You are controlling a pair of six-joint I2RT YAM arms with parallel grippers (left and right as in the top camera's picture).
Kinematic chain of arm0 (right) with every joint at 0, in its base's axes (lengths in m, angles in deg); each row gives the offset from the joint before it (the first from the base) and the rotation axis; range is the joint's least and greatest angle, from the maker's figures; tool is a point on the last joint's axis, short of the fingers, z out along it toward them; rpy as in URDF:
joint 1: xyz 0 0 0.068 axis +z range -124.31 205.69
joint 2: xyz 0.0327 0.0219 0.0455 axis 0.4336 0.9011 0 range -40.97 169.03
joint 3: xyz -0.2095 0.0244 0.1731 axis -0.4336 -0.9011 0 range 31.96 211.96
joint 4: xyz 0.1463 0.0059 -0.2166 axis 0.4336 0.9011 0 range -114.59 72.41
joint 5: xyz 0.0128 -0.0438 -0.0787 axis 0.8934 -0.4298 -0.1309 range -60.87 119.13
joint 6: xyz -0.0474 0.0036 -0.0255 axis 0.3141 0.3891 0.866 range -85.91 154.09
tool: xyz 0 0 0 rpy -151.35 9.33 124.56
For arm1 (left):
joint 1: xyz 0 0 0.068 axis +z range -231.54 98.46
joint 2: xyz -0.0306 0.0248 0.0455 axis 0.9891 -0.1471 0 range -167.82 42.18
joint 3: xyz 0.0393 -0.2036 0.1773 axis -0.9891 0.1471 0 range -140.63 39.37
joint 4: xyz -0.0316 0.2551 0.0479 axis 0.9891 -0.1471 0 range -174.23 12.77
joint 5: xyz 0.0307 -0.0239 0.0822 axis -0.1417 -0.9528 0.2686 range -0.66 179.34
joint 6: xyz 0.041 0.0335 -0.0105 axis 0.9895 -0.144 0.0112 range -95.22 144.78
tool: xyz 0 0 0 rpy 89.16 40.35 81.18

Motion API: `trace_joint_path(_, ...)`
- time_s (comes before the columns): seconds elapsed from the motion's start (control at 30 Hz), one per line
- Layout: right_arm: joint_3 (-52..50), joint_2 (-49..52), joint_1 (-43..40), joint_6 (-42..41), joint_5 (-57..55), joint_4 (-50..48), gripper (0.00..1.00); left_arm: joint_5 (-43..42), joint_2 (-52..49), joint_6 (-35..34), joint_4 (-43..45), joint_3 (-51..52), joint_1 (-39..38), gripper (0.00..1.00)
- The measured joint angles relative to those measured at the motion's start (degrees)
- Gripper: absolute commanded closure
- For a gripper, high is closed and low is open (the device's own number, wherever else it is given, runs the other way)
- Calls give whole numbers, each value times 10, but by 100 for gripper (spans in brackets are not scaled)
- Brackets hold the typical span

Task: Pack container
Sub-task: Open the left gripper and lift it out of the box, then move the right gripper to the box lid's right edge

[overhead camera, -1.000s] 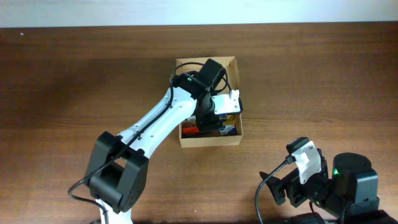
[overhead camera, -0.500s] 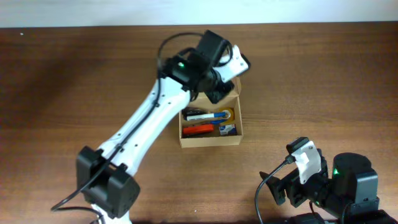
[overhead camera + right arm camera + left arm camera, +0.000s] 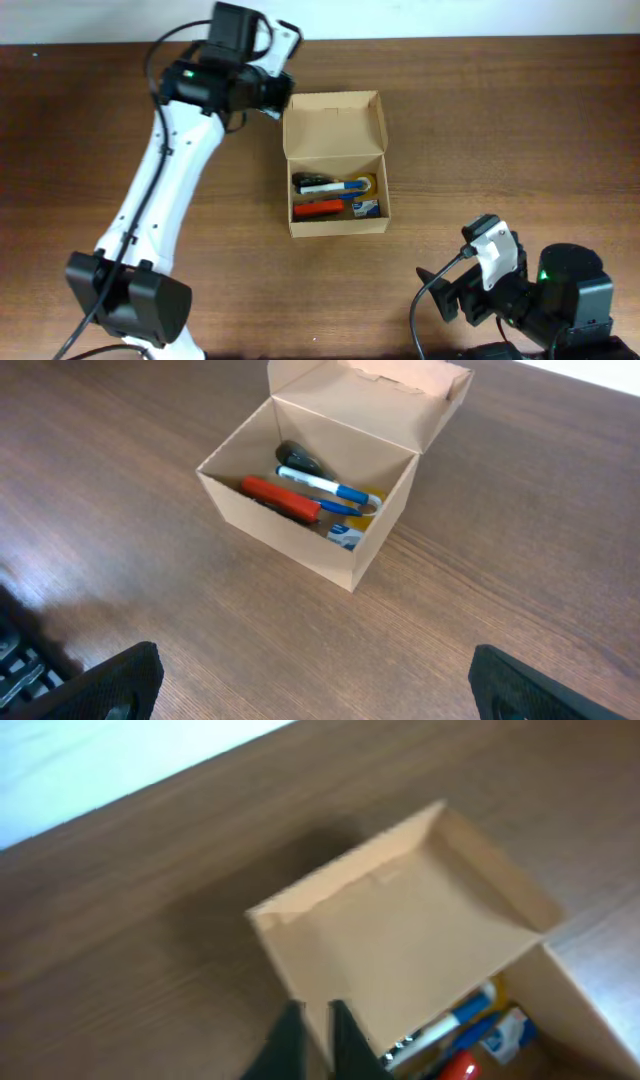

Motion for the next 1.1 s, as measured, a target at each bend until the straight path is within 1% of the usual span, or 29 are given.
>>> trace_joint_path(0.1,0,3,0,0,2,-46,1,-15,0,-12,0,0,30,98)
trace_joint_path(0.13,0,7,0,0,2,-63,16,-23,0,-16,0,0,39,98)
trace_joint_path(0.17,0,16,0,3,1,-79,39,-30,-1,-21,0,0,48,98)
trace_joint_path(0.2,0,27,0,3,1,-93,70,-36,-2,-25,-1,0,54,98)
trace_joint_path(0.23,0,48,0,-3,-2,-113,96,-42,-7,-33,-2,0,64,98)
trace_joint_path(0.33,0,129,0,-28,-26,-179,97,-51,-33,-52,-2,0,78,98)
trace_joint_path(0.47,0,242,-5,-66,-53,-294,96,-58,-82,-72,11,0,79,98)
trace_joint_path(0.63,0,394,-43,-120,-37,-443,97,-64,-140,-122,32,0,83,98)
trace_joint_path(0.8,4,550,-95,-181,45,-562,96,-67,-182,-174,61,0,97,98)
trace_joint_path(0.9,27,646,-121,-219,109,-616,96,-91,-213,-207,93,0,104,98)
trace_joint_path(1.0,75,735,-127,-251,164,-643,97,-133,-251,-239,124,0,105,98)
trace_joint_path(1.1,121,803,-126,-279,207,-648,96,-176,-287,-262,137,0,105,98)
